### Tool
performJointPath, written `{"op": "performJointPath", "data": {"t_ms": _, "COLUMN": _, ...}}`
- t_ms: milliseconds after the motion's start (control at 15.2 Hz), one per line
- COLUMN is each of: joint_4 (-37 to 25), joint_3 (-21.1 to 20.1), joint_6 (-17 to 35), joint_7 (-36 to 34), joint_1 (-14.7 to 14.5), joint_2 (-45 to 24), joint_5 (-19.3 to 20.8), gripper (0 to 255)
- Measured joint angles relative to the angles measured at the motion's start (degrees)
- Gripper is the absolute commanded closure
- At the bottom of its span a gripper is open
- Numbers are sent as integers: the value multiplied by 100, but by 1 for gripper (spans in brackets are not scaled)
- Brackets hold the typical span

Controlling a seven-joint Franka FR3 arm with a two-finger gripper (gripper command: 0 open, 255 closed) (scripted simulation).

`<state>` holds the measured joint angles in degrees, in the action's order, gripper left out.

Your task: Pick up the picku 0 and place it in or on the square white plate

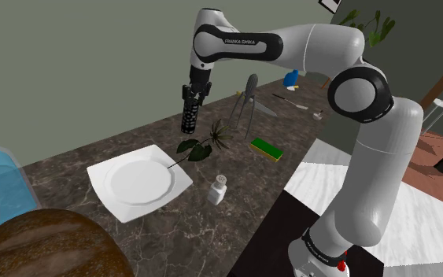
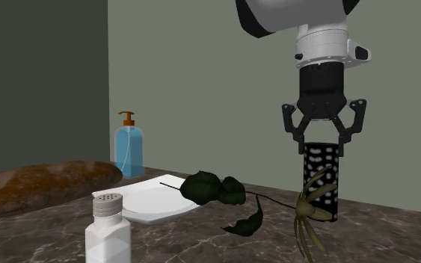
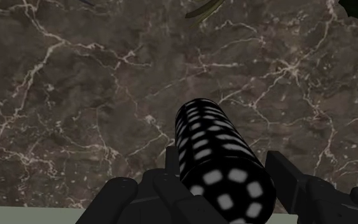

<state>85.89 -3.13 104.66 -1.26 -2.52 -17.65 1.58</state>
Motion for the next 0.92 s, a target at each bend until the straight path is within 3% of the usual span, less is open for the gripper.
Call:
{"op": "performJointPath", "data": {"t_ms": 396, "joint_4": -22, "joint_3": 0, "joint_6": -31, "joint_7": 2, "joint_1": 1, "joint_2": 5, "joint_5": -1, "gripper": 255}}
{"op": "performJointPath", "data": {"t_ms": 924, "joint_4": -678, "joint_3": 0, "joint_6": -632, "joint_7": 9, "joint_1": -6, "joint_2": -53, "joint_5": 2, "gripper": 255}}
